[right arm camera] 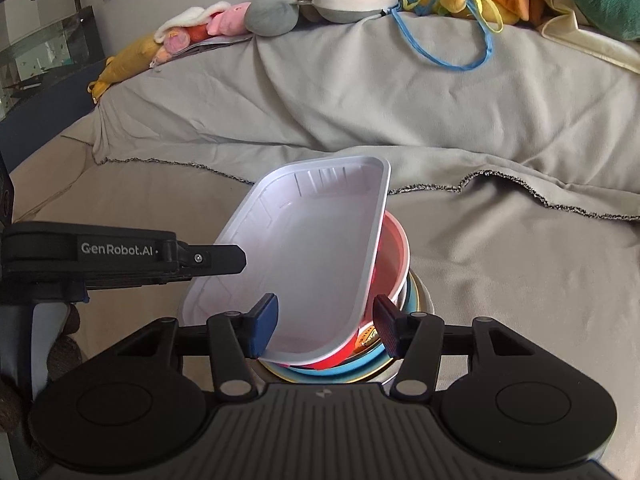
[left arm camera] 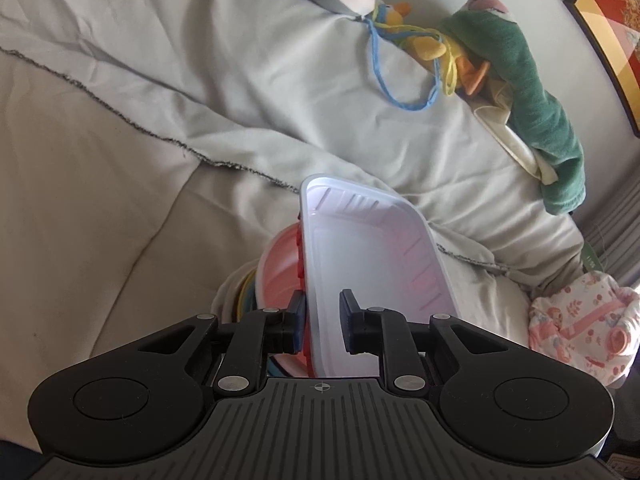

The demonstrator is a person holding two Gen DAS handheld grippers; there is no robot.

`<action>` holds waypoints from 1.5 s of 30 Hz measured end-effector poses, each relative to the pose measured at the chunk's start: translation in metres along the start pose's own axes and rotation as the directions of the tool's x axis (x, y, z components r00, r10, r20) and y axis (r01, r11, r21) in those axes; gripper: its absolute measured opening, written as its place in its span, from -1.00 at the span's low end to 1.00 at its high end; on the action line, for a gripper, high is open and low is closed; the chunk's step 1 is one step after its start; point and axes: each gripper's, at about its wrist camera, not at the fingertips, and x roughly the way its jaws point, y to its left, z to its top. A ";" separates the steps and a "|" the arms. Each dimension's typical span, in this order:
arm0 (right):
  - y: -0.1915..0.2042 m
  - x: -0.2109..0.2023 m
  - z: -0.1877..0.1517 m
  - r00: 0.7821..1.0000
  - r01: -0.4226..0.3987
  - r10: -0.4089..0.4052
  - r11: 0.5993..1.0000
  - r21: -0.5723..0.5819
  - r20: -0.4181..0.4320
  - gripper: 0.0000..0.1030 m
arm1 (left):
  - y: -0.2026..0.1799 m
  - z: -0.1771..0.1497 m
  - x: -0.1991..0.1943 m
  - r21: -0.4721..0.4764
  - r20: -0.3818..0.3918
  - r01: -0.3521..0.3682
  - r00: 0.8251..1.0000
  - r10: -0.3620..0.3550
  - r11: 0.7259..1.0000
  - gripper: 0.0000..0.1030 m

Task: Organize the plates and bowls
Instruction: 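Lower the tray onto the top bowl of the stack with both grippers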

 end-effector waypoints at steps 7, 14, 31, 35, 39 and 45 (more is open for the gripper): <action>-0.002 -0.001 -0.003 1.000 -0.003 0.003 1.000 0.021 -0.011 0.03 | -0.013 0.007 0.001 0.024 0.013 0.013 1.000 -0.013 1.000 -0.60; -0.012 -0.001 -0.001 1.000 -0.019 0.021 0.998 0.064 -0.023 0.03 | -0.007 0.008 -0.001 0.003 0.012 0.011 1.000 -0.011 1.000 -0.60; -0.026 0.018 0.025 0.999 -0.039 0.042 0.991 0.130 -0.022 0.04 | -0.005 0.023 0.007 -0.021 0.004 0.037 0.999 -0.037 0.999 -0.60; -0.029 0.020 0.028 0.999 -0.036 0.041 0.989 0.140 -0.027 0.04 | -0.008 0.025 0.008 -0.018 -0.001 0.033 0.999 -0.033 0.999 -0.60; -0.030 0.018 0.028 0.998 -0.047 0.051 0.989 0.143 -0.028 0.04 | -0.007 0.023 0.008 -0.019 -0.002 0.022 1.000 -0.022 1.000 -0.60; -0.027 0.017 0.027 0.998 -0.050 0.054 0.990 0.134 -0.027 0.04 | -0.010 0.018 -0.002 -0.011 0.011 0.004 1.000 -0.004 1.000 -0.60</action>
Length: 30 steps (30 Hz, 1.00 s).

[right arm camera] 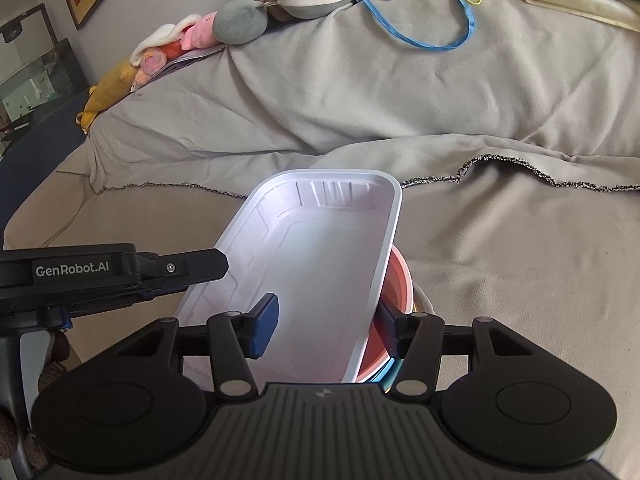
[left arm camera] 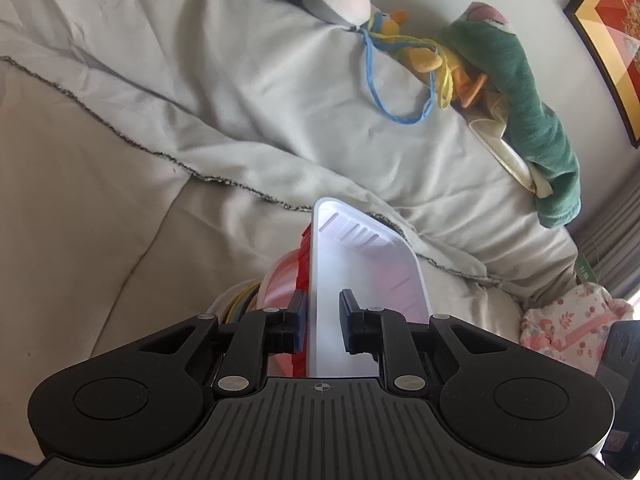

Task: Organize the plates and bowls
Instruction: 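Lower the tray onto the top bowl of the stack with both grippers, then open both grippers and pull back from the stack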

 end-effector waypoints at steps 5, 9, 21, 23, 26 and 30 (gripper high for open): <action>0.000 -0.012 0.000 0.998 0.038 -0.037 0.999 -0.021 0.052 0.04 | -0.004 -0.003 -0.012 0.022 0.011 -0.045 0.999 0.045 0.999 -0.60; 0.003 -0.034 -0.004 0.995 0.043 -0.039 0.998 -0.042 0.096 0.17 | -0.015 -0.012 -0.026 0.059 0.020 -0.097 0.995 0.096 0.993 -0.59; -0.006 -0.117 -0.088 0.996 0.057 -0.056 0.998 -0.017 0.068 0.53 | -0.082 -0.138 -0.087 0.354 0.067 -0.127 0.992 0.110 0.927 -0.69; -0.008 -0.126 -0.108 0.996 0.073 -0.072 0.997 -0.026 0.055 0.53 | -0.093 -0.156 -0.093 0.379 0.068 -0.150 0.989 0.134 0.913 -0.69; -0.011 -0.139 -0.131 0.992 0.111 -0.111 0.994 -0.014 0.056 0.53 | -0.101 -0.173 -0.095 0.360 0.075 -0.210 0.978 0.197 0.909 -0.69; -0.014 -0.148 -0.143 0.989 0.138 -0.138 0.990 0.000 0.061 0.55 | -0.104 -0.182 -0.095 0.356 0.042 -0.225 0.973 0.225 0.907 -0.69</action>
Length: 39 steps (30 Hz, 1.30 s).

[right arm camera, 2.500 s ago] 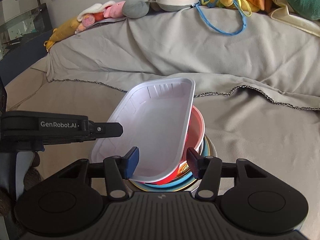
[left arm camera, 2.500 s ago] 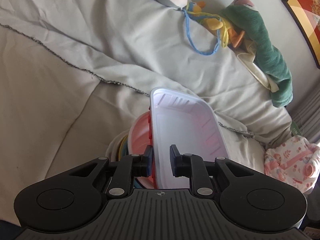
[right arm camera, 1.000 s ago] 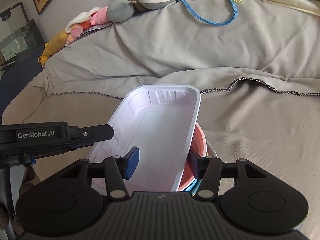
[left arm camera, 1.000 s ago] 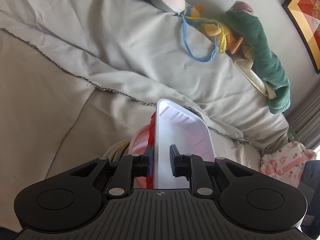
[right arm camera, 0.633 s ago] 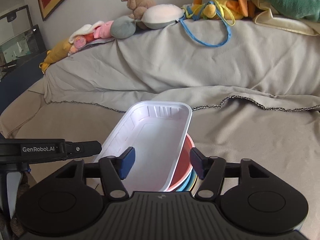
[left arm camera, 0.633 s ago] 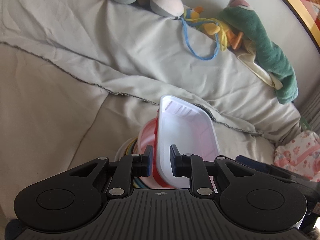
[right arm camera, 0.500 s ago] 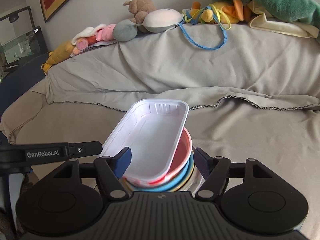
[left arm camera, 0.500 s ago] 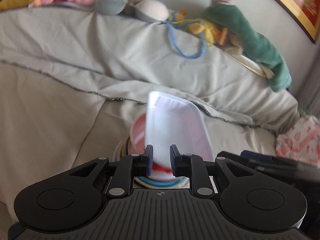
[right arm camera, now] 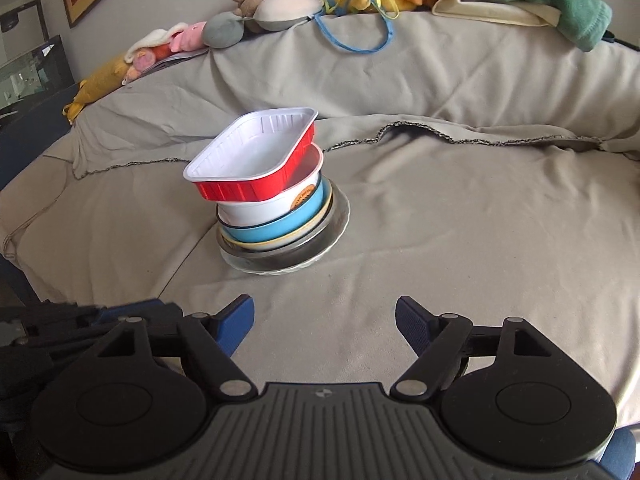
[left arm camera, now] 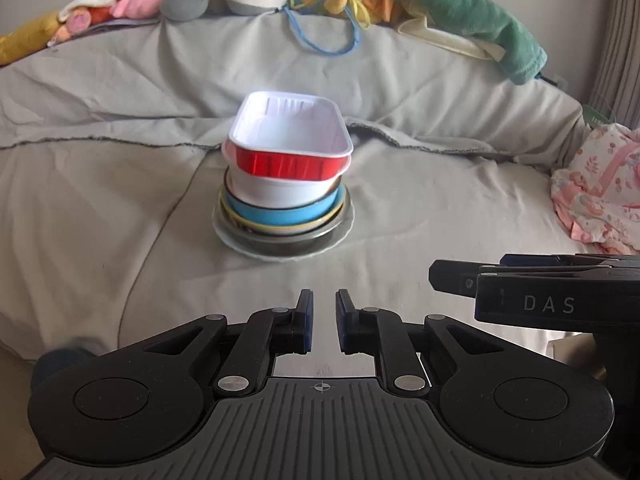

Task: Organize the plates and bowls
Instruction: 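Open both grippers and pull back from the stack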

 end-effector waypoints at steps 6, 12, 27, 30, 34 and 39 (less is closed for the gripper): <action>-0.002 0.009 -0.004 0.998 -0.017 0.017 1.000 -0.001 -0.058 0.56 | -0.002 0.002 0.000 0.009 -0.005 0.001 1.000 -0.001 1.000 -0.69; 0.001 0.008 -0.006 0.998 -0.013 0.012 1.000 -0.015 -0.063 0.56 | -0.004 0.003 0.000 0.023 -0.001 0.007 1.000 -0.007 1.000 -0.69; 0.001 0.011 -0.005 0.998 -0.014 0.013 1.000 -0.016 -0.068 0.56 | -0.004 0.004 0.001 0.022 -0.002 0.000 1.000 0.000 1.000 -0.69; 0.001 0.012 -0.005 0.997 -0.015 0.014 1.000 -0.016 -0.073 0.56 | -0.004 0.004 0.002 0.022 -0.005 -0.001 1.000 0.001 1.000 -0.69; 0.001 0.013 -0.006 0.997 -0.014 0.013 1.000 -0.014 -0.074 0.56 | -0.003 0.004 0.003 0.018 -0.006 -0.002 1.000 0.002 1.000 -0.69; 0.002 0.013 -0.006 0.997 -0.013 0.012 1.000 -0.013 -0.075 0.56 | -0.003 0.004 0.003 0.012 -0.011 -0.007 1.000 0.007 1.000 -0.69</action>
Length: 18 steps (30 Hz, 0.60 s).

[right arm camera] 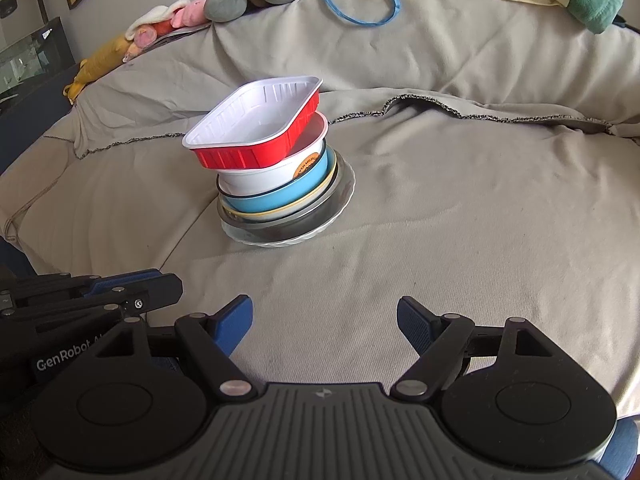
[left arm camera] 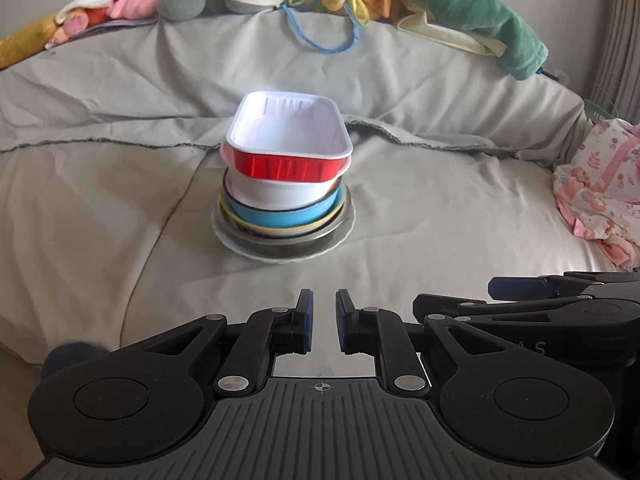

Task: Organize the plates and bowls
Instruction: 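Open both grippers and pull back from the stack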

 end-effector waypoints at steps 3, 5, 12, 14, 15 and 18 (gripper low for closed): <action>0.000 0.000 0.000 1.000 0.000 0.000 1.000 0.002 -0.002 0.56 | 0.001 0.000 0.000 -0.001 -0.001 -0.001 1.000 0.001 1.000 -0.69; 0.000 0.000 0.000 1.000 -0.001 0.001 1.000 0.002 -0.002 0.56 | 0.001 0.000 0.000 -0.002 -0.001 -0.001 1.000 0.001 1.000 -0.69; -0.001 0.001 -0.001 1.000 -0.002 0.002 1.000 0.006 0.003 0.56 | -0.001 0.000 0.000 0.007 -0.004 -0.004 1.000 0.004 1.000 -0.69; -0.001 0.001 -0.001 1.000 -0.002 0.002 1.000 0.007 0.004 0.56 | -0.002 -0.001 0.001 0.011 -0.006 -0.006 1.000 0.006 1.000 -0.69; -0.001 0.001 -0.001 1.000 -0.002 0.002 1.000 0.007 0.004 0.56 | -0.002 -0.001 0.000 0.013 -0.006 -0.006 1.000 0.006 1.000 -0.69; -0.001 0.001 -0.001 1.000 -0.004 0.004 1.000 0.011 0.006 0.56 | -0.003 -0.001 0.000 0.015 -0.007 -0.007 1.000 0.007 1.000 -0.69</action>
